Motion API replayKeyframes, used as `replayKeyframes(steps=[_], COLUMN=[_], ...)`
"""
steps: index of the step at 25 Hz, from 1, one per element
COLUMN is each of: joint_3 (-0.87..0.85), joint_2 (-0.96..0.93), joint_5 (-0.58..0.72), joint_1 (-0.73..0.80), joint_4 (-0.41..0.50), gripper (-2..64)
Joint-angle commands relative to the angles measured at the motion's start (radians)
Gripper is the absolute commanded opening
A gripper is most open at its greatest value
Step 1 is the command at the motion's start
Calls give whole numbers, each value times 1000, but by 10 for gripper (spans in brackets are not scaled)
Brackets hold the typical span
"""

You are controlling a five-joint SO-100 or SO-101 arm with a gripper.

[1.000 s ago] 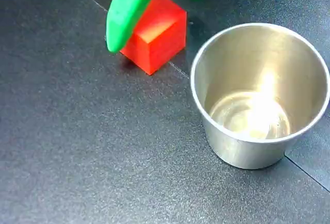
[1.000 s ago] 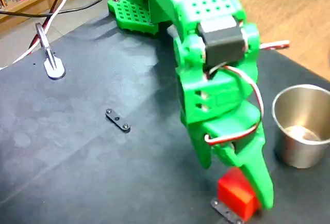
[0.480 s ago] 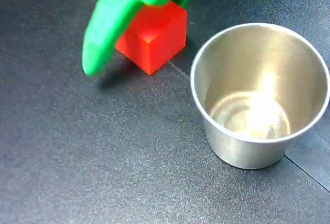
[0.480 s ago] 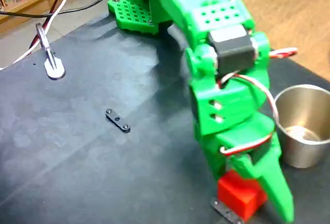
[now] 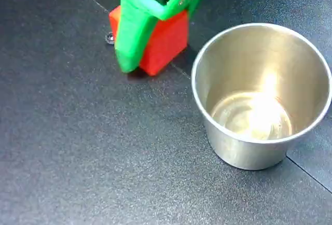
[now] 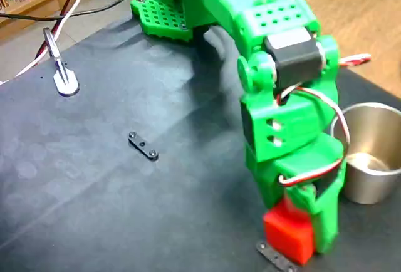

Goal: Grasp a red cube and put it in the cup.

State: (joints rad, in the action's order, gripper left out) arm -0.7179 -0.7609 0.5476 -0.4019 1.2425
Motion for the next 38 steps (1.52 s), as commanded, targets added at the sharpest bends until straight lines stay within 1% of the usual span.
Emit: replayKeyframes(steps=[1,4,6,9,12,14,17,19,21,24,28,31,34,38], joint_3=[37,37,37,34,17,15,12,8,-35,-173,-368,-454,-468,-469], joint_2=[-18,-28,-32,-91,-219,-301,-399,-453,-503,-614,-811,-908,-928,-911], joint_5=[0,0,0,-11,-100,-163,-215,-216,-216,-216,-218,-218,-219,-221], joint_1=[-5,-5,-3,-3,-3,-2,12,15,18,77,153,239,298,336], joint_4=[-11,-11,-11,-9,-11,5,6,8,6,0,-11,-11,-12,-12], gripper=[89,19,-9,-8,-8,-8,-8,-8,-8,-8,-8,-8,-8,-8])
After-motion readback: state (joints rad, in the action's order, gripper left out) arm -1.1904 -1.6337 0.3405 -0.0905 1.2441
